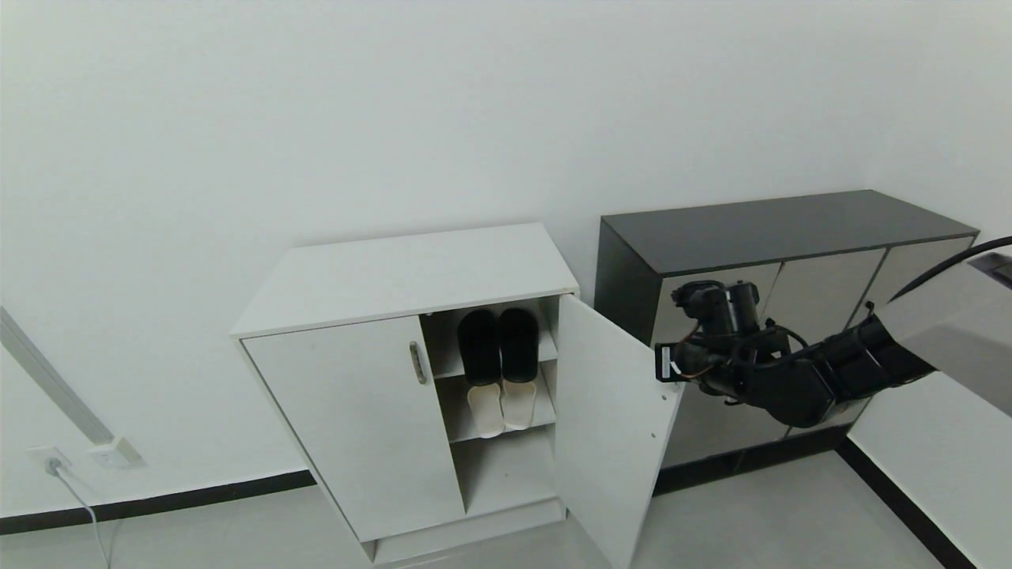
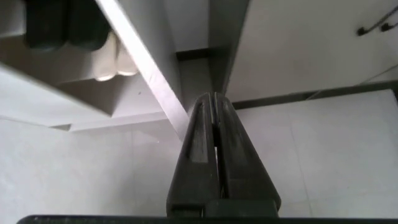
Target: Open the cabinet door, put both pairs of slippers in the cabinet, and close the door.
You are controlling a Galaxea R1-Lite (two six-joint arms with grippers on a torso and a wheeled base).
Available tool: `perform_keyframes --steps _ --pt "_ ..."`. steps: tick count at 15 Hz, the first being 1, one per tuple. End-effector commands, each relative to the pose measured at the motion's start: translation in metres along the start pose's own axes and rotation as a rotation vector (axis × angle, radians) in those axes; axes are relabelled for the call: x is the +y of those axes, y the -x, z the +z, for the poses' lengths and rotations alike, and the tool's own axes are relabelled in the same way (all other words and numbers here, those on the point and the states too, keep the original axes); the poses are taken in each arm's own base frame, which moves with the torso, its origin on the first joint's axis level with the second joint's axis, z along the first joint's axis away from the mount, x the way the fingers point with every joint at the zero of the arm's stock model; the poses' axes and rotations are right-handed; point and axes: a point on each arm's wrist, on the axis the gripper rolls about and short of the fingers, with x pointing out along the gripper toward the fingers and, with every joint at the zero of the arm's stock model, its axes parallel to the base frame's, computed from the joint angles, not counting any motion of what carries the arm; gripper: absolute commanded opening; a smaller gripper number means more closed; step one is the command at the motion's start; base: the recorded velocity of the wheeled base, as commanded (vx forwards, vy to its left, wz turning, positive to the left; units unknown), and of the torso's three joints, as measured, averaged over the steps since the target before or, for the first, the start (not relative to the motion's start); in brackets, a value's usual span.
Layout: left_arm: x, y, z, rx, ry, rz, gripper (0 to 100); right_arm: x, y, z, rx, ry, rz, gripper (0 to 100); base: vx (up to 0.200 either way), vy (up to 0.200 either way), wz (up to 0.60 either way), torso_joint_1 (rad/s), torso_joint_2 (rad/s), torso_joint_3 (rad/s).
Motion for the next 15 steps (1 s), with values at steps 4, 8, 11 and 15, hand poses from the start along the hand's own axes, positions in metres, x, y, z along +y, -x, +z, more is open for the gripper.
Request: perform_keyframes --steps 4,8,11,15 --pt "0.000 0.000 0.000 0.000 0.000 0.001 0 0.043 0.042 -0.017 -0.001 0.052 0.109 0 0.000 0.000 0.00 0.000 0.00 0.000" --pt "0.000 0.000 0.000 0.001 0.002 0.001 0 0.079 0.087 -0.038 0.029 0.089 0.233 0 0.000 0.000 0.00 0.000 0.00 0.000" --pt "0.000 0.000 0.000 0.001 0.002 0.001 0 0.090 0.105 -0.043 0.033 0.095 0.285 0 0.000 0.000 0.00 0.000 0.00 0.000" --pt "0.000 0.000 0.000 0.000 0.002 0.001 0 0.088 0.117 -0.047 -0.017 0.095 0.302 0 0.000 0.000 0.00 0.000 0.00 0.000"
